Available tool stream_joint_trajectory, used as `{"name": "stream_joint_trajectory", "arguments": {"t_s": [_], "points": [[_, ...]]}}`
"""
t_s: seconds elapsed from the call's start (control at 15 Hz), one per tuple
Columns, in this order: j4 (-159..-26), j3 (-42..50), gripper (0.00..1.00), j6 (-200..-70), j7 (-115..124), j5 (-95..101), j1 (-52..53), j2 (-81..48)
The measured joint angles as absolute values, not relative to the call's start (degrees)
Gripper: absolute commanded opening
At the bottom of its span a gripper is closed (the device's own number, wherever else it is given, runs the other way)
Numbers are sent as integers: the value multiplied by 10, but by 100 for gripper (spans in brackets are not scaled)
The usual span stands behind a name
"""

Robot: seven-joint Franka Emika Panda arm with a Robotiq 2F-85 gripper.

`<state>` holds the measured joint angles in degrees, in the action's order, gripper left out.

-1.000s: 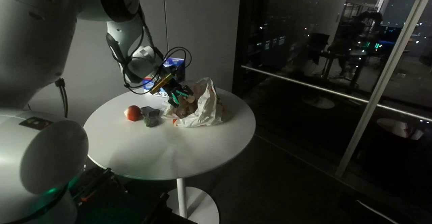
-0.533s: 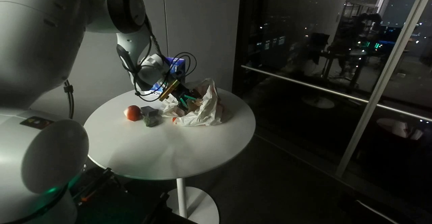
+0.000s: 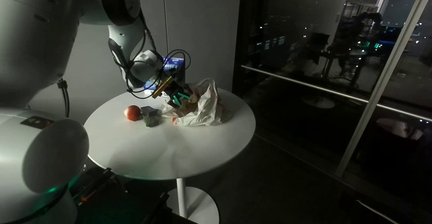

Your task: Pick up the brown toy and put it in the plastic, pick up the red toy and put it in the plastic, pick up the black eraser and put it in the plastic

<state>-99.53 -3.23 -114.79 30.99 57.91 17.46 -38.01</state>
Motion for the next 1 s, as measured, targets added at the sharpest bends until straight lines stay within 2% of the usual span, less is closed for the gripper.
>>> {"name": "stream_joint_trajectory", "arguments": {"t_s": [0.07, 0.13, 0.53, 1.0], "points": [[-1013, -38, 99, -1144, 308, 579, 177, -359], [-1032, -44, 100, -1136, 304, 577, 178, -336], [-1111, -74, 100, -1096, 202, 480, 159, -231], [-1253, -119, 100, -1130, 39, 346, 142, -95]]}}
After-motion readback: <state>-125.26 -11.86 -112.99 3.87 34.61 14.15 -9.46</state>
